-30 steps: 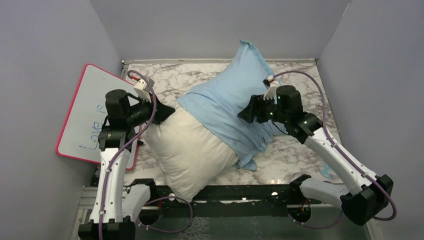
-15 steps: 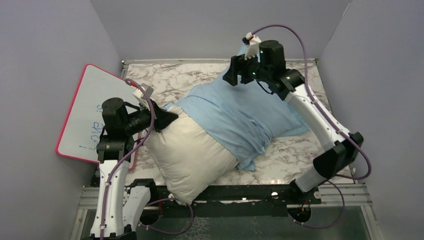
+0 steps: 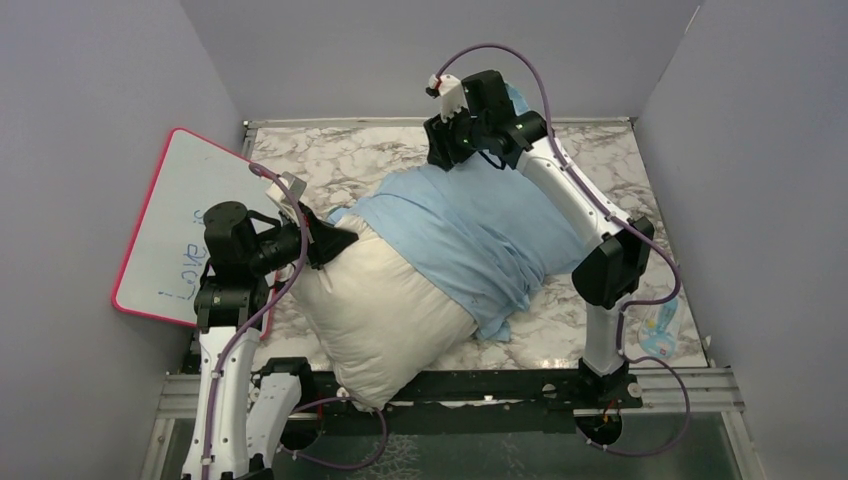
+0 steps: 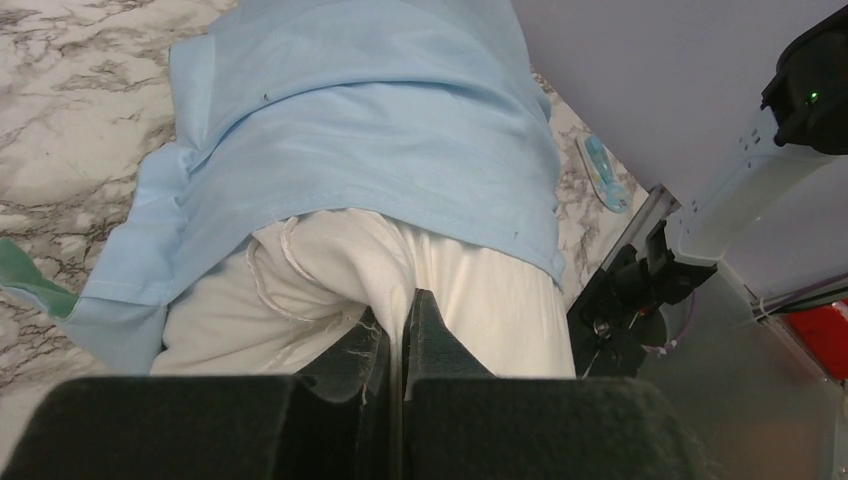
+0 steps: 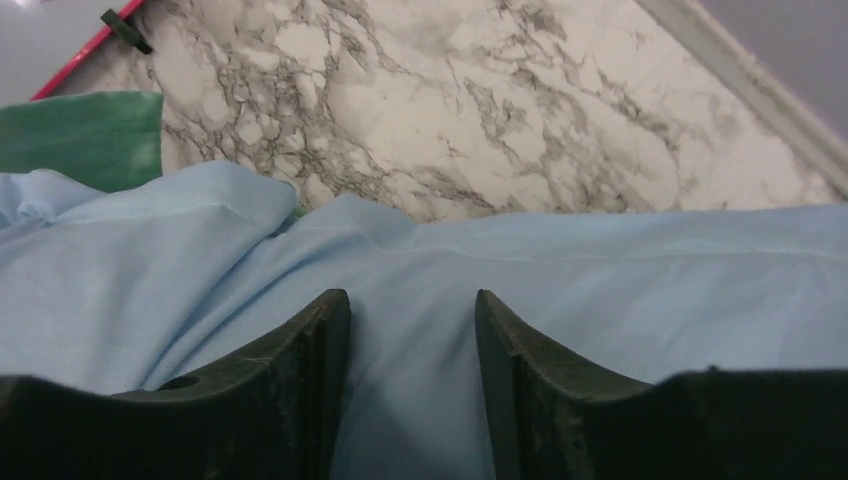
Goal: Remove the pillowcase from the pillow
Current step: Remove the pillow from the pillowcase.
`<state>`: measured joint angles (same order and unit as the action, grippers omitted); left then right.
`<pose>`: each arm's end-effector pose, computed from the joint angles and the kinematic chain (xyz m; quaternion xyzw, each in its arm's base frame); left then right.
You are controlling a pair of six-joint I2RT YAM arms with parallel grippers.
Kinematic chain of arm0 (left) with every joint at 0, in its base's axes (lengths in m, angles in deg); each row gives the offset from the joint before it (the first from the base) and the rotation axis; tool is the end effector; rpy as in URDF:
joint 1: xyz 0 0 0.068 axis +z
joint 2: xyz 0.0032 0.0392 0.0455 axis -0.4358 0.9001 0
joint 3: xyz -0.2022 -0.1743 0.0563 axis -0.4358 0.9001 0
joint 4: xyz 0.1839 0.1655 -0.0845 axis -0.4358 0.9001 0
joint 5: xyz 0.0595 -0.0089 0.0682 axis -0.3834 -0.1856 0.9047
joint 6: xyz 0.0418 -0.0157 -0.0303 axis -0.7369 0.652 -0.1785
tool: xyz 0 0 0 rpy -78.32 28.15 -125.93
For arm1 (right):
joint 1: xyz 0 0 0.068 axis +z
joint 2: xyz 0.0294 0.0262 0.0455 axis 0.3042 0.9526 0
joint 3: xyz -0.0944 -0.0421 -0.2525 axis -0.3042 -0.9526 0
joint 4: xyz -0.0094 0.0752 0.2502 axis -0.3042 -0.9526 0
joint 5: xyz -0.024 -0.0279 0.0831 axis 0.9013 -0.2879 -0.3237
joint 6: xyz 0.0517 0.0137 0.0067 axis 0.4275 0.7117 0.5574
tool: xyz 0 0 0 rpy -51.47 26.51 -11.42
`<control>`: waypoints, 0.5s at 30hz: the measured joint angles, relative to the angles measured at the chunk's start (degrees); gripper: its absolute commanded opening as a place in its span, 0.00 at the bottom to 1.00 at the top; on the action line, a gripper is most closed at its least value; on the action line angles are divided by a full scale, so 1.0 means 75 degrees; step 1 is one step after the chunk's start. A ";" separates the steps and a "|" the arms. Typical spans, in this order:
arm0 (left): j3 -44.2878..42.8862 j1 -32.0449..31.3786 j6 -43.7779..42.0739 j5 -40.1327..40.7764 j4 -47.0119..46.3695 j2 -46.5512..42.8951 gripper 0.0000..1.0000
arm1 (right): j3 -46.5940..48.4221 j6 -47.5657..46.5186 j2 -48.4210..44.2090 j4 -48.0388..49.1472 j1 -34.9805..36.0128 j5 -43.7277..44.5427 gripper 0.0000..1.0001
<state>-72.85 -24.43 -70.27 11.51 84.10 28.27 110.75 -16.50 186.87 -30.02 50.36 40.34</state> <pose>0.1408 -0.0253 0.3684 0.1788 0.7356 -0.4156 0.5041 0.3752 0.2503 0.3836 -0.3495 0.8104 0.2042 0.4235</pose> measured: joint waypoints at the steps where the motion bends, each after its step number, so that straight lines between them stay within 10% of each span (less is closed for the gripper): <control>1: 0.0000 0.0000 0.0006 0.0000 0.0000 -0.0003 0.00 | -0.0090 -0.0105 -0.0015 -0.0006 0.0000 0.0085 0.26; 6: 0.0000 -0.0006 0.0050 0.0006 0.0003 -0.0041 0.00 | -0.0874 -0.0373 -0.0219 0.0233 0.0038 0.0857 0.01; 15: 0.0073 -0.0006 0.0131 0.0009 -0.0026 -0.0201 0.00 | -0.1821 -0.0341 -0.0997 0.1437 0.0087 0.3284 0.01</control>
<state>-72.30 -24.47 -69.29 11.58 83.90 26.76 97.09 -19.05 179.39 -19.25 51.01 64.98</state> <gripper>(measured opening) 0.030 0.015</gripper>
